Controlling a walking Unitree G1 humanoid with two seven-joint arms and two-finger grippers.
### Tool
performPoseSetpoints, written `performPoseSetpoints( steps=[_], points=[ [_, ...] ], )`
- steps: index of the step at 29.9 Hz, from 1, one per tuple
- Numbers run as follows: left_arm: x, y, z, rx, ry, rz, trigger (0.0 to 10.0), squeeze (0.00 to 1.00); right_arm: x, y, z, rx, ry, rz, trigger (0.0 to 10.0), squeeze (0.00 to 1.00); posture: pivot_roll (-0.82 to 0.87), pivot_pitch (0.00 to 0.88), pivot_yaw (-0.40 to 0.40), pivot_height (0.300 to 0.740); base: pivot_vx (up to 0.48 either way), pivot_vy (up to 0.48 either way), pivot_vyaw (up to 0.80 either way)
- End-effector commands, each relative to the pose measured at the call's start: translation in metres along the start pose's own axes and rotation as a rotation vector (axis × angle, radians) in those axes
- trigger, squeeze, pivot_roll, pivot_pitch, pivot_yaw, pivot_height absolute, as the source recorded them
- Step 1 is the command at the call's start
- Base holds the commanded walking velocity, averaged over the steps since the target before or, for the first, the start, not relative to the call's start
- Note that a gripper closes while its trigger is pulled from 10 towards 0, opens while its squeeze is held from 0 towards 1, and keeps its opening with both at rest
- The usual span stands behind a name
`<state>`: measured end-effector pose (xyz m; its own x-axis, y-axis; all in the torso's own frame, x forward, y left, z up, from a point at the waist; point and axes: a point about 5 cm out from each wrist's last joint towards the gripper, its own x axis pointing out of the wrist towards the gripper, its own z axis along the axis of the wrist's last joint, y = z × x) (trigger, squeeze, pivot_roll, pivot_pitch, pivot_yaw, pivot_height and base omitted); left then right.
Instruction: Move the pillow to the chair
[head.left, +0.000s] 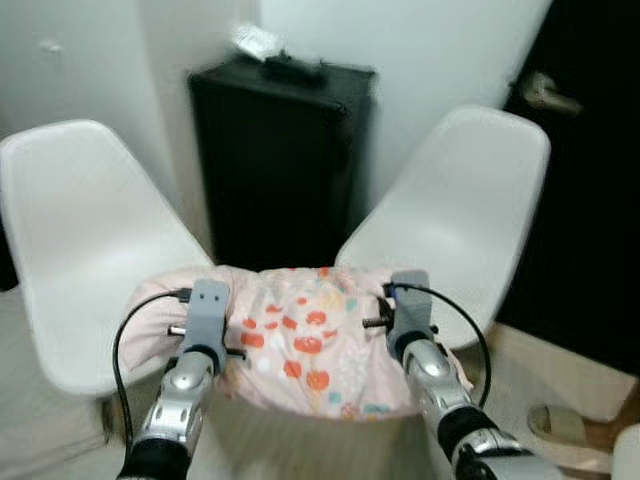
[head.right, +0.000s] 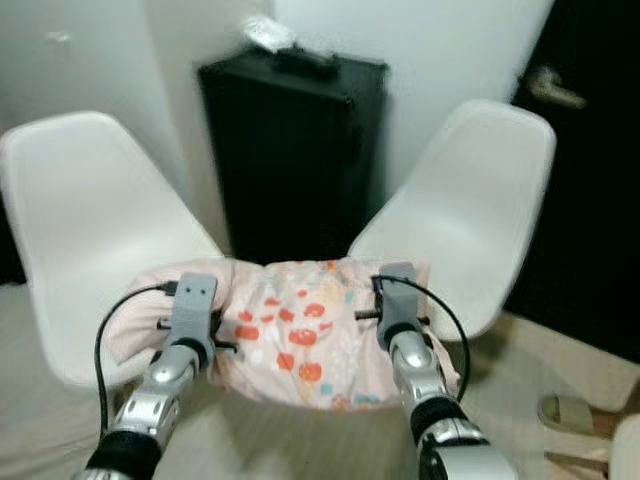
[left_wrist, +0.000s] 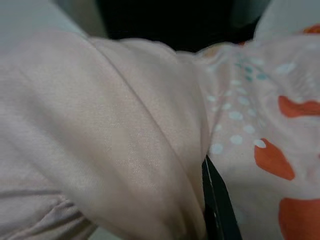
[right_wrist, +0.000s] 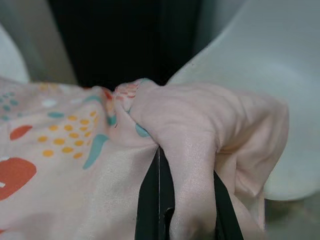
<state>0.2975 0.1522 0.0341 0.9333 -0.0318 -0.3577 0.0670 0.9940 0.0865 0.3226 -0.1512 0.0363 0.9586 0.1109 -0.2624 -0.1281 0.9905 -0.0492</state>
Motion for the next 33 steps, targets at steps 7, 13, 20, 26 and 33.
performPoseSetpoints(
  steps=[7, 13, 20, 26, 33],
  points=[
    [0.002, -0.007, 0.011, 0.005, -0.050, -0.020, 10.0, 0.00, 0.005, 0.005, 0.013, -0.024, -0.038, 0.040, 10.0, 0.00, 0.03, 0.000, -0.054, 0.740, 0.000, 0.000, -0.80],
    [0.002, -0.006, 0.010, 0.003, -0.048, -0.016, 10.0, 0.00, 0.007, 0.005, 0.015, -0.026, -0.039, 0.043, 10.0, 0.00, 0.03, 0.000, -0.060, 0.740, 0.000, 0.000, -0.80],
    [0.002, -0.001, 0.011, 0.000, -0.047, 0.000, 10.0, 0.00, 0.008, 0.006, 0.017, -0.023, -0.041, 0.044, 10.0, 0.00, 0.04, 0.000, -0.065, 0.740, 0.000, 0.000, -0.80],
    [0.001, 0.005, 0.011, 0.001, -0.047, 0.014, 10.0, 0.00, 0.010, 0.009, 0.020, -0.019, -0.042, 0.052, 10.0, 0.00, 0.06, 0.000, -0.067, 0.740, 0.000, 0.000, -0.80],
    [-0.004, 0.016, 0.012, -0.018, -0.063, 0.058, 10.0, 0.00, 0.010, 0.012, 0.019, -0.021, -0.040, 0.067, 10.0, 0.00, 0.08, 0.000, -0.081, 0.740, 0.000, 0.000, -0.80]
  ],
)
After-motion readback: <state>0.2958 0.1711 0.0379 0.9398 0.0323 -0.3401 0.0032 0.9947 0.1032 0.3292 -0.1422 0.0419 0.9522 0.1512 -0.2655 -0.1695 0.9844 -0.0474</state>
